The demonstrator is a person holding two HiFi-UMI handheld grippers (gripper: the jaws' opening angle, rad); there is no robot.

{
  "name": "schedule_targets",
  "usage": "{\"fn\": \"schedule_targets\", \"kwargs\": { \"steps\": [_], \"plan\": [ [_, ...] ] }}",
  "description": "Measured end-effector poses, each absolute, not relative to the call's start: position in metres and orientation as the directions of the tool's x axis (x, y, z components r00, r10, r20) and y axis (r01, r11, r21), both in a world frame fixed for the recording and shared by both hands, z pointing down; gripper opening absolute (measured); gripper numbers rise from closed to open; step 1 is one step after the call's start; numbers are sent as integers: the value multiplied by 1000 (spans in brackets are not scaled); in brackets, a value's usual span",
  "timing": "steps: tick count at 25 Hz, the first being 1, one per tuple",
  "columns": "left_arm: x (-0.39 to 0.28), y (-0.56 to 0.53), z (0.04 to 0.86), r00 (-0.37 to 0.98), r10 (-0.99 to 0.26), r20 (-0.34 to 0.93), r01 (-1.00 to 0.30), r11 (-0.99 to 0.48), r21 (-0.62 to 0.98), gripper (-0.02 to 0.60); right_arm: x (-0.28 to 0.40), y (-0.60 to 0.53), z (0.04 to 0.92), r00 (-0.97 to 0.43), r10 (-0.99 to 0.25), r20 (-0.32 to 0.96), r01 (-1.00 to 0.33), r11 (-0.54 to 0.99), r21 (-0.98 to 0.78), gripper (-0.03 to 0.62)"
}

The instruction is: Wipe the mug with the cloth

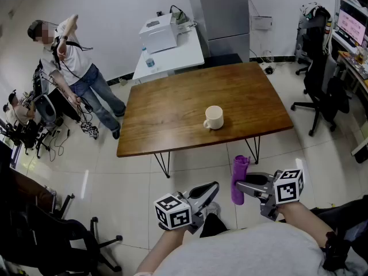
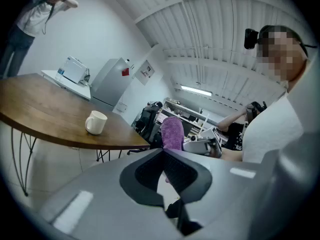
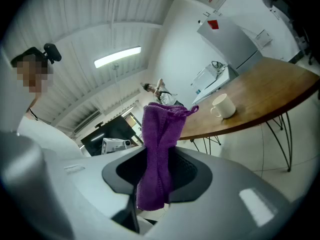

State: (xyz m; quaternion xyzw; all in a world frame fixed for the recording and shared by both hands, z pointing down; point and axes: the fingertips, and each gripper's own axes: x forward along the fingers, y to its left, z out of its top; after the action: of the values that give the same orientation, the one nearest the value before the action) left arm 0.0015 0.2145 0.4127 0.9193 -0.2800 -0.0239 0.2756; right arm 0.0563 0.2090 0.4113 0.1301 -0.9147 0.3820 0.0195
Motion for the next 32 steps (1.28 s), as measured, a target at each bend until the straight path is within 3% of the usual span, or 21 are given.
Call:
{"fn": "schedule_targets", "kwargs": {
  "steps": [5, 11, 20, 32],
  "plan": [
    [-47, 119, 400, 869, -486, 96, -469, -742, 479, 0, 1, 110, 400, -965, -251, 74, -221, 630, -745, 132],
    [-89, 14, 404, 893, -430, 129, -439, -776, 453, 0, -40, 8, 398, -945, -315, 87, -272, 614, -740, 132],
    [-80, -55, 429, 924, -336, 180, -381, -794, 474, 6, -32, -49, 431, -918, -377, 122, -323, 533, -782, 132],
    [-78, -105, 514, 862, -341, 377, -496, -723, 480, 72, -28, -86, 473, -908, -386, 161, -343, 465, -816, 132]
  ]
}}
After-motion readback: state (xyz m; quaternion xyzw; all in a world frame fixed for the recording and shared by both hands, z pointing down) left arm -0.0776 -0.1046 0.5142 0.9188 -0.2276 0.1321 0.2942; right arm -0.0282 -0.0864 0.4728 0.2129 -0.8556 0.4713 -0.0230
